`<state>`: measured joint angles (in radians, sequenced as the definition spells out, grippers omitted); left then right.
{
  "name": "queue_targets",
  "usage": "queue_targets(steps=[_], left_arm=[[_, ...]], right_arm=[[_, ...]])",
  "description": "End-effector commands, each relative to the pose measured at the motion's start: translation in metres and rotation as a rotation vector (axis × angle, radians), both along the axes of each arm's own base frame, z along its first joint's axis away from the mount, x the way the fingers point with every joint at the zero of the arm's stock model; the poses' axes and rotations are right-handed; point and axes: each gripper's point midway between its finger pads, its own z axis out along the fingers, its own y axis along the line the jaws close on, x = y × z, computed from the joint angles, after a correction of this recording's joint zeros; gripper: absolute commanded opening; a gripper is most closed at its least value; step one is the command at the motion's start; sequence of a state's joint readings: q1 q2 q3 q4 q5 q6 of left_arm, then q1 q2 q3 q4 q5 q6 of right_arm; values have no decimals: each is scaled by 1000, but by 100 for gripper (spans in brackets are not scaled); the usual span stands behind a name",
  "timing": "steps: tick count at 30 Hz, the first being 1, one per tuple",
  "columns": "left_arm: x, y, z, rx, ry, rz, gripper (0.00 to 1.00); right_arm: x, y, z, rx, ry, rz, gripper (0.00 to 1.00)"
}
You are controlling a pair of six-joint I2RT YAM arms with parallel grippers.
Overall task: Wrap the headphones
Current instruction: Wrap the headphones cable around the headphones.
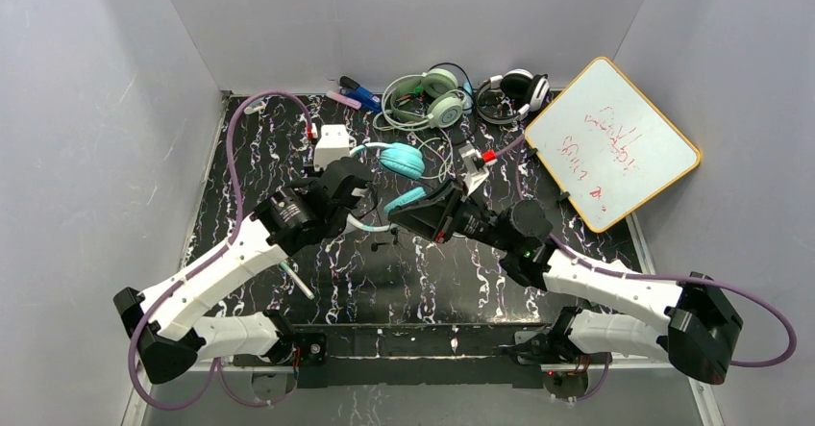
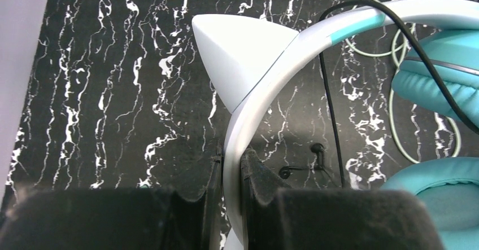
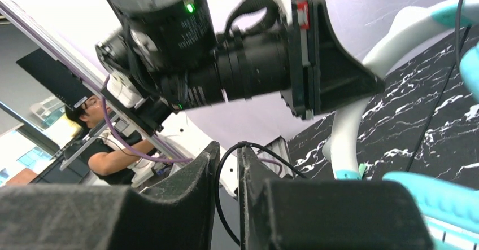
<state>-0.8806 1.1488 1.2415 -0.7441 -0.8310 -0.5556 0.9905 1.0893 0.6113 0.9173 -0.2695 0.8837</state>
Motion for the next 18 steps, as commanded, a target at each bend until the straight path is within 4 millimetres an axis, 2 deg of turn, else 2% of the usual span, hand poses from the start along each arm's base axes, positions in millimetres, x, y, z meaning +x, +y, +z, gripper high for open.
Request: queue_targets(steps=[1, 5, 8, 10, 16, 17, 18], left_arm=[[2, 13, 18, -10, -98, 30, 0], [-2, 17, 11, 38, -80, -15, 0], [-5, 18, 9, 79, -64, -65, 0], [-9, 16, 11, 93, -52, -110, 0], [-21, 6, 10, 115, 26, -246, 0], [-23, 6, 10, 123, 38, -254, 0], [-24, 7, 11, 131, 47, -261, 0]], right_arm=[[5, 0, 39, 44, -51, -41, 25], [10, -4, 47, 31, -66, -82, 22], [16, -2, 47, -45, -78, -114, 6], [19, 0, 51, -108, -104, -127, 1], [31, -2, 47, -350, -216, -168, 2], [33, -1, 32, -441, -220, -159, 1], [35, -4, 30, -495, -239, -159, 1]])
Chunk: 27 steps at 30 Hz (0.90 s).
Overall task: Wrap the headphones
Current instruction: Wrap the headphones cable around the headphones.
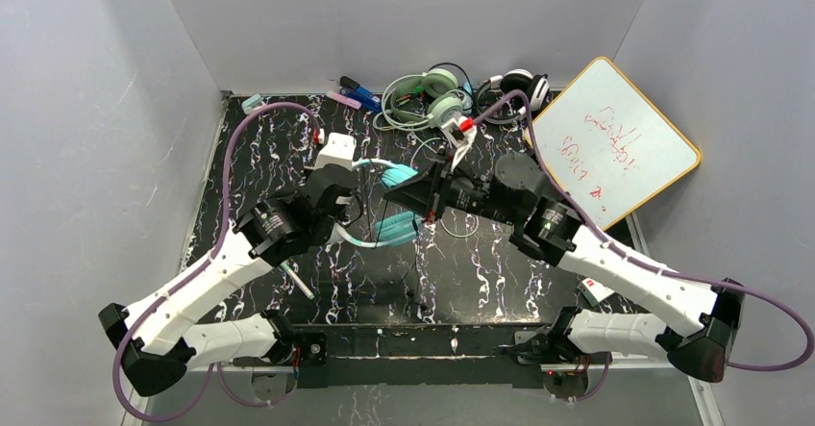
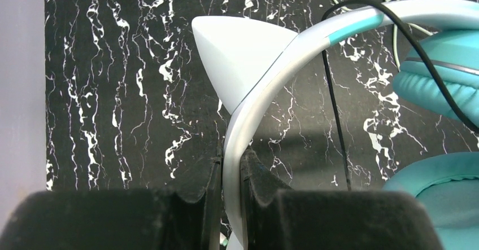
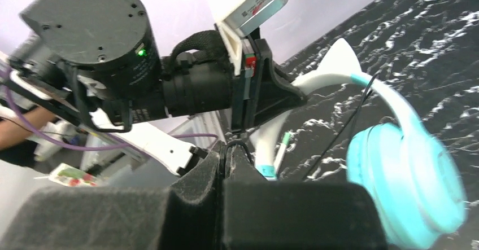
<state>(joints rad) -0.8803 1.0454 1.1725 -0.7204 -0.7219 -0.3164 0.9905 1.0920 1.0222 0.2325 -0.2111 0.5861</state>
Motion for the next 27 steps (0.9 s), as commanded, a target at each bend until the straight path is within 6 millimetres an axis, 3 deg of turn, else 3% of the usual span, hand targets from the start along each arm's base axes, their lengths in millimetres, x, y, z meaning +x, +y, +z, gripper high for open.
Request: queue_targets(steps=[1, 7, 12, 18, 22, 27], left_arm=[[-7, 0, 15, 27, 26, -70, 0], [-10, 4, 14, 124, 82, -107, 0], [-12, 6, 9, 225, 146, -141, 0], [-17, -3, -5, 280, 229, -231, 0], [-25, -15, -14, 259, 297, -305, 0], [-33, -26, -15, 183, 323, -337, 0]], right_arm=[[11, -12, -6, -255, -128, -27, 1], [14, -18, -30, -484, -188, 28, 3], [30, -29, -47, -614, -227, -29, 8], [46, -35, -64, -678, -275, -93, 6], [67, -43, -73, -725, -321, -196, 12], [78, -48, -80, -711, -340, -271, 17]])
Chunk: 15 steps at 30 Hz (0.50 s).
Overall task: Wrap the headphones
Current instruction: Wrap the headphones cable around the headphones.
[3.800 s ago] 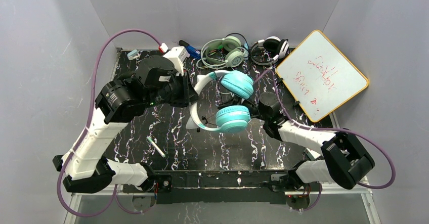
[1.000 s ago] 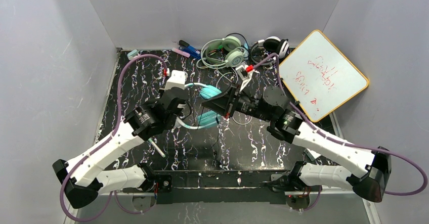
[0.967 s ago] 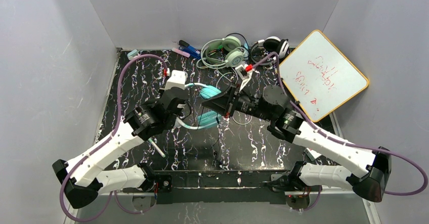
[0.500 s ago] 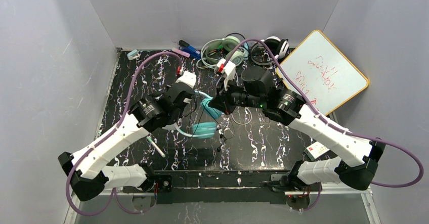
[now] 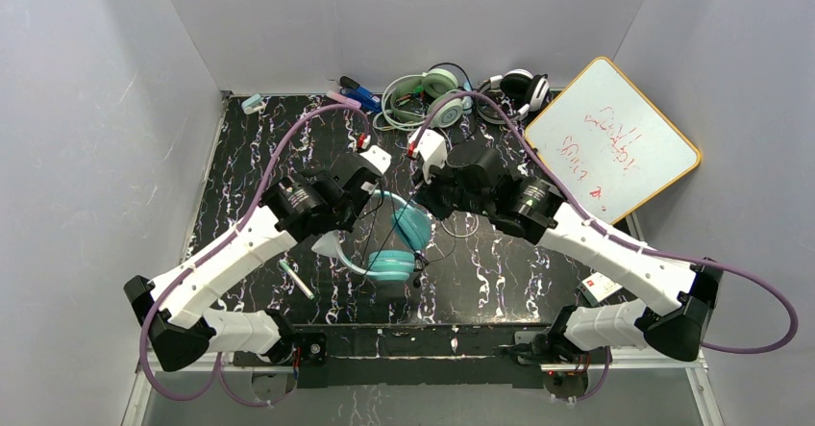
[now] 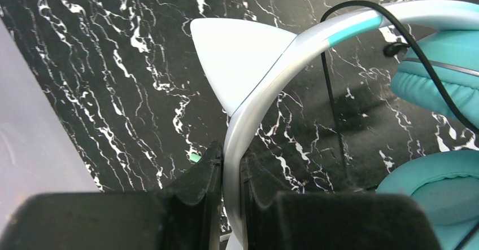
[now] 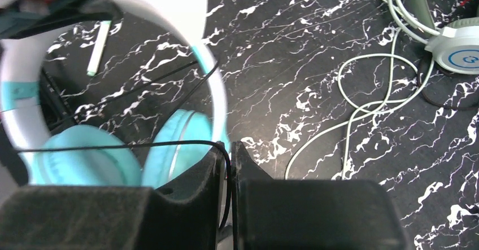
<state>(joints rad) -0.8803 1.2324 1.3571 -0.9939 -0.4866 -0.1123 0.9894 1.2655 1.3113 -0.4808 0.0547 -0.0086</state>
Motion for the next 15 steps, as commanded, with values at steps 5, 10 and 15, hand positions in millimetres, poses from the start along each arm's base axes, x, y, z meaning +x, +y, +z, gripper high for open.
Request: queue_targets(steps=[5, 10, 15], left_arm=[[-23, -19, 17, -173, 72, -63, 0], [-32, -20, 19, -200, 91, -101, 0], [-38, -22, 22, -232, 110, -102, 0]], right_arm=[[27, -7, 11, 95, -87, -82, 21], [49, -23, 3, 131, -46, -175, 22], [52, -29, -7, 180, 17, -154, 22]])
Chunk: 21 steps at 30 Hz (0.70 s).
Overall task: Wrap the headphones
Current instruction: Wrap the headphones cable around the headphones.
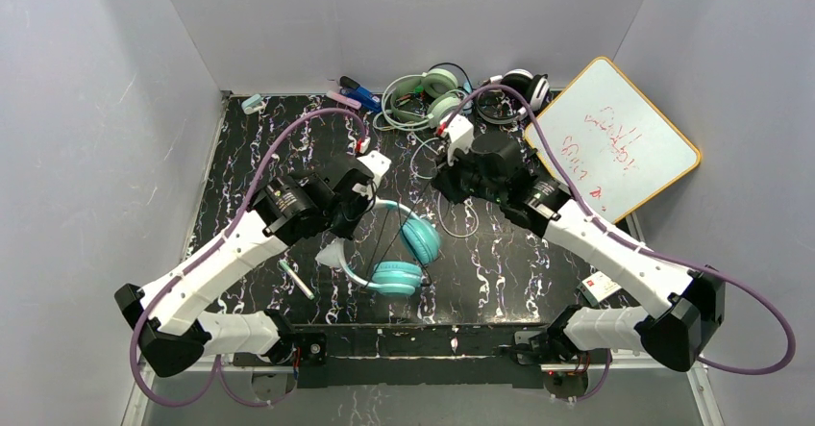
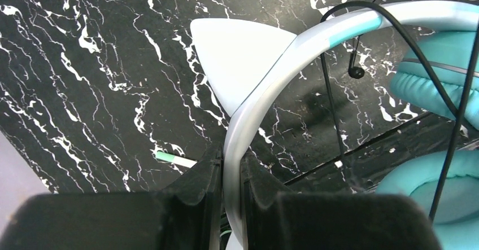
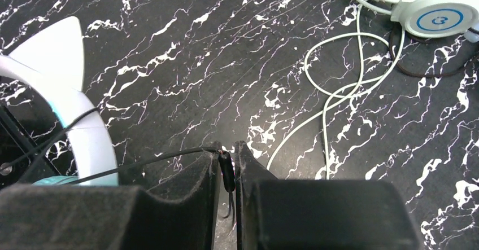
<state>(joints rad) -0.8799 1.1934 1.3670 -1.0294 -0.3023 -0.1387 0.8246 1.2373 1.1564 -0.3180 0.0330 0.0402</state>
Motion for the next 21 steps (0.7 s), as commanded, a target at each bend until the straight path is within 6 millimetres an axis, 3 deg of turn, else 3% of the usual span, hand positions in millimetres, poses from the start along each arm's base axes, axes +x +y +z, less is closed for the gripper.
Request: queue_targets(steps=[1, 8, 12, 21], left_arm=[[-12, -7, 25, -123, -1, -17, 0], [-12, -18, 57, -266, -18, 53, 0], [-16, -33, 82, -384, -9, 46, 0], [-25, -40, 123, -544, -21, 55, 0]], right_arm=[[3, 1, 17, 126, -6, 17, 22], [-15, 4, 7, 217, 20, 88, 23], [-25, 6, 12, 308, -20, 127, 25], [-50, 8, 22, 468, -89, 234, 40]])
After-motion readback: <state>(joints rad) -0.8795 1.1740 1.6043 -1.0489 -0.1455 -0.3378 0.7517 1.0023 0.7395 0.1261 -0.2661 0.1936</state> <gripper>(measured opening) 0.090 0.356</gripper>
